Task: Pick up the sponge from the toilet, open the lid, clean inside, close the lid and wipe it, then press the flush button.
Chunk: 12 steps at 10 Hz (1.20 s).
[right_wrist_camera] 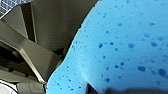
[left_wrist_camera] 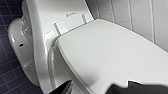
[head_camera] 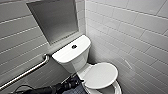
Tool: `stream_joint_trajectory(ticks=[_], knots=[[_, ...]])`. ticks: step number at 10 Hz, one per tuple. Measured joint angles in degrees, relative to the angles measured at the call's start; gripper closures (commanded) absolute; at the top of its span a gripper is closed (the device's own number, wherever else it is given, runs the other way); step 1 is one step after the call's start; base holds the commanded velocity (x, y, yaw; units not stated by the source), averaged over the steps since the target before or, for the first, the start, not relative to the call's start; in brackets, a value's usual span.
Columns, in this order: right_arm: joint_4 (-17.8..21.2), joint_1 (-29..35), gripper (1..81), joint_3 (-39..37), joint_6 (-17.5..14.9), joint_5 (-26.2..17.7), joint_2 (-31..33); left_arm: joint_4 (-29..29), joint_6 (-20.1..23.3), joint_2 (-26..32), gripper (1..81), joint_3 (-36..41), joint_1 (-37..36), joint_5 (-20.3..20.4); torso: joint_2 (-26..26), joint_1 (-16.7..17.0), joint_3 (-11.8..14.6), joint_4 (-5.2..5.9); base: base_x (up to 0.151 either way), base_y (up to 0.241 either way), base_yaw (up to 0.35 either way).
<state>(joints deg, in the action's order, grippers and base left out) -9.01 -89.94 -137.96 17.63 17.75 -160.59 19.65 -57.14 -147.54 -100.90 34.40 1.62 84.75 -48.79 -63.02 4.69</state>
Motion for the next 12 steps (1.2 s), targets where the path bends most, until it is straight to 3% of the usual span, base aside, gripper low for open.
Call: stream_joint_trajectory(ticks=[3, 6, 9, 12], knots=[[0.0, 0.3, 81.1, 0.0, 0.0, 0.0, 0.1, 6.9, 0.3, 0.3, 1.0, -1.4, 7.4, -4.3, 0.0, 0.0, 0.0, 0.00, 0.000, 0.000, 0.000], [0.0, 0.3, 81.1, 0.2, 0.0, 0.0, 0.8, 17.5, 0.4, 0.4, 1.0, -6.7, 20.0, -6.8, 0.0, 0.0, 0.0, 0.00, 0.000, 0.000, 0.000], [-0.1, 0.3, 81.1, 3.4, 0.0, 0.0, 3.1, 29.4, 0.5, 0.2, 1.0, -12.1, 31.9, -6.7, 0.0, 0.0, 0.0, 0.00, 0.000, 0.000, 0.000], [-0.2, 0.0, 81.1, 13.4, 0.0, 0.7, 7.4, 38.2, 0.9, -2.2, 1.0, -18.2, 41.3, -5.4, 0.0, 0.0, 0.0, 0.00, 0.000, 0.000, 0.000]])
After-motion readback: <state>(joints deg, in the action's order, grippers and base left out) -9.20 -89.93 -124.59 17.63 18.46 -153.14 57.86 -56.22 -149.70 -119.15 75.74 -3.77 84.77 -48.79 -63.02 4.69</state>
